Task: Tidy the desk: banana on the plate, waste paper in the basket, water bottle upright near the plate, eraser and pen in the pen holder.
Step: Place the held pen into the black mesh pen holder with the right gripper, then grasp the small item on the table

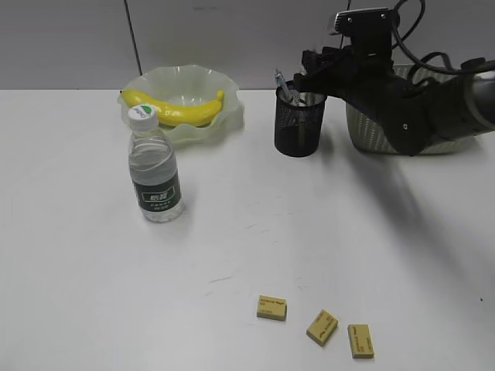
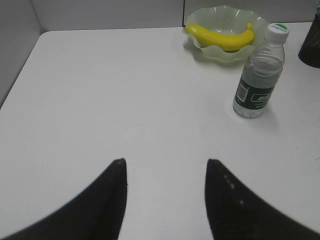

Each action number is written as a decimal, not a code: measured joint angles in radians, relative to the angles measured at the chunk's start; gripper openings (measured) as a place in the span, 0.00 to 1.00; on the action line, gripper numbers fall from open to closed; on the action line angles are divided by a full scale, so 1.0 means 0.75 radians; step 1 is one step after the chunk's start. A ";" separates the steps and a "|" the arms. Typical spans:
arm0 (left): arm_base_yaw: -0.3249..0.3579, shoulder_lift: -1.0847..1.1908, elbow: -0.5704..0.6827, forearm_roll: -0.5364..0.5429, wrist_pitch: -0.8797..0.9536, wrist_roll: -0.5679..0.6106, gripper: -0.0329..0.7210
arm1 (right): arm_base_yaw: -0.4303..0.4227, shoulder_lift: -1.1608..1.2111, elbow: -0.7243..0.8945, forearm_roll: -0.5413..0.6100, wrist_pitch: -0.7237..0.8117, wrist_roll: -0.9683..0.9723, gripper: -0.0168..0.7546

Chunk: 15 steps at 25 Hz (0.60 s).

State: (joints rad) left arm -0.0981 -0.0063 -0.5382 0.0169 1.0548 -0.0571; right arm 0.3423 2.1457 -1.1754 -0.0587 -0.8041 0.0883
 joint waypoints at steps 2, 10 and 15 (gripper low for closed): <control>0.000 0.000 0.000 0.000 0.000 0.000 0.55 | 0.000 -0.028 0.000 0.000 0.096 0.006 0.57; 0.000 0.000 0.000 0.000 0.000 0.000 0.55 | 0.000 -0.577 0.015 -0.109 0.847 0.007 0.69; 0.000 0.007 0.000 -0.001 0.000 0.000 0.50 | 0.002 -0.999 0.168 -0.154 1.572 0.007 0.61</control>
State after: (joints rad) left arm -0.0981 -0.0007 -0.5382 0.0159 1.0548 -0.0571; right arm 0.3441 1.3966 -1.0491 -0.1743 0.3752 0.0935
